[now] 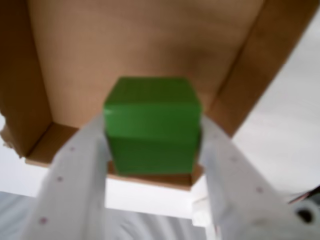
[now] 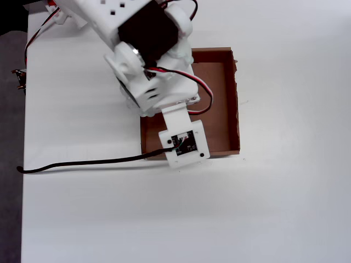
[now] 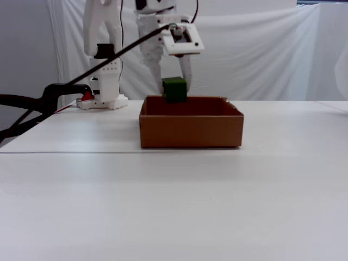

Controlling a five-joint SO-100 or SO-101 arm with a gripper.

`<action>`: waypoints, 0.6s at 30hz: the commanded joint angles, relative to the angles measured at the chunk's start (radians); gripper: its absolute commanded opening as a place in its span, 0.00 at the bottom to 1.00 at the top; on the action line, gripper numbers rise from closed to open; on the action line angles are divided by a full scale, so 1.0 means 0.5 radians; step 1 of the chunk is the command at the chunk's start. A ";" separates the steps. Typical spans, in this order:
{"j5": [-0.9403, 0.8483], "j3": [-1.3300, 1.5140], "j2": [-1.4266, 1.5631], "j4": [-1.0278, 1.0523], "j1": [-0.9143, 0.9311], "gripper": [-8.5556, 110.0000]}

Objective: Grasp a green cube and put it in a box.

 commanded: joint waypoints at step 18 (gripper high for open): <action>0.172 -0.190 -0.411 -0.003 -0.242 0.20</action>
